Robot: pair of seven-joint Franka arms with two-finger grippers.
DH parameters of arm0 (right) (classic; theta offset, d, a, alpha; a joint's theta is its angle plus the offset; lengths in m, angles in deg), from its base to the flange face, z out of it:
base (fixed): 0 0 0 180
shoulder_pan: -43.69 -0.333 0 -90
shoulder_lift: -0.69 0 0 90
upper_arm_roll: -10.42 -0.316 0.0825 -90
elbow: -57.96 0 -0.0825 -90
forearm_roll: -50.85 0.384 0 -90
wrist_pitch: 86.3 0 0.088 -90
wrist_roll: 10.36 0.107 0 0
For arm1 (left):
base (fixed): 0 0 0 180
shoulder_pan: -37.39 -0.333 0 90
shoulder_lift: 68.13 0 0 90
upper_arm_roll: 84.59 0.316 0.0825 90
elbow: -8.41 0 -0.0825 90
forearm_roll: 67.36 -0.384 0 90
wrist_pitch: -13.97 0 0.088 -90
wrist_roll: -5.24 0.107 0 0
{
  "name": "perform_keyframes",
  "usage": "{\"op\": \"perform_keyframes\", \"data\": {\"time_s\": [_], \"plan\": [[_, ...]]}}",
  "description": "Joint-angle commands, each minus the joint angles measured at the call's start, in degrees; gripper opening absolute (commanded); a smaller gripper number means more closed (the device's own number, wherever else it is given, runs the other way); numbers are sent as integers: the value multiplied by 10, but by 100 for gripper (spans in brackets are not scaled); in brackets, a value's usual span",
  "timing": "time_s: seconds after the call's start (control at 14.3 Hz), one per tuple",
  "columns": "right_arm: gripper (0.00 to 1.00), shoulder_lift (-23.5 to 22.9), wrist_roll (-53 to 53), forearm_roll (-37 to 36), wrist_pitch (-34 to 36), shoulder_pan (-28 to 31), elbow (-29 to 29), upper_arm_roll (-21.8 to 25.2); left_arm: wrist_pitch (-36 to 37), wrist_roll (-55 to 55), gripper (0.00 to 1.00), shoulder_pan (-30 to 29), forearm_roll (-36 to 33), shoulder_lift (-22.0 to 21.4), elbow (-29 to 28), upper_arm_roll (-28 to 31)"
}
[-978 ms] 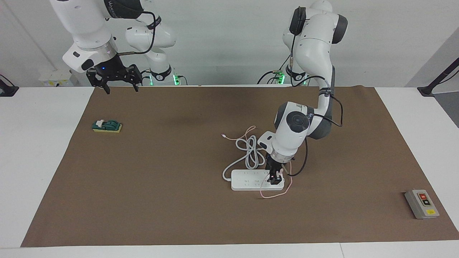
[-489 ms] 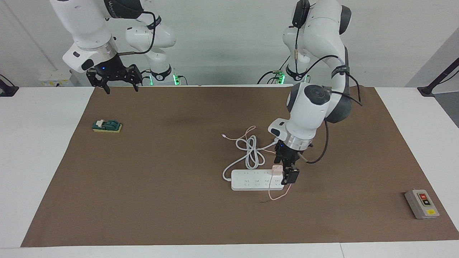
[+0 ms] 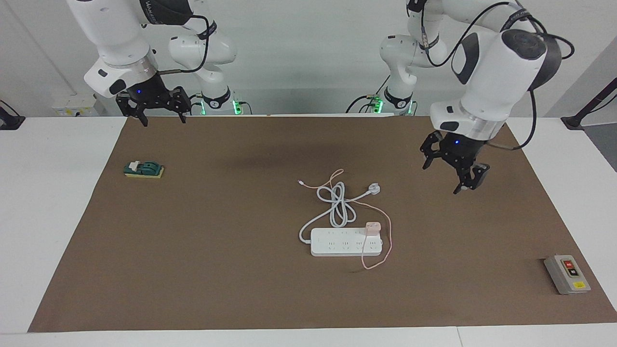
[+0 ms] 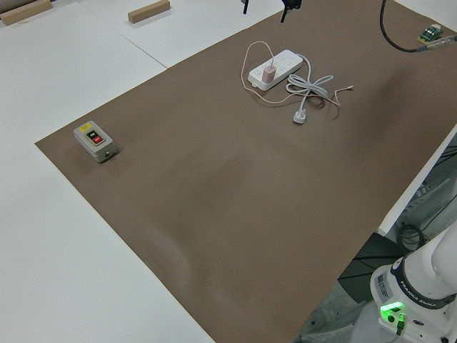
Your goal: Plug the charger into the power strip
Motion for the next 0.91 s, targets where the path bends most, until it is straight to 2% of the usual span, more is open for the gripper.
{"op": "perform_keyframes", "data": {"time_s": [0.0,0.14,0.35,0.63,0.84], "plan": [[100,7,5,-1,2,6,-2,-5,78,-96,100,-40,33,-44,-12,1],[100,7,5,-1,2,6,-2,-5,118,-207,100,-59,32,-67,-12,1],[100,7,5,-1,2,6,-2,-5,128,-426,100,-72,29,-86,-13,3],[100,7,5,-1,2,6,-2,-5,134,-482,100,-68,28,-95,-26,3],[100,7,5,-1,2,6,-2,-5,139,-489,100,-90,28,-115,-45,4]]}}
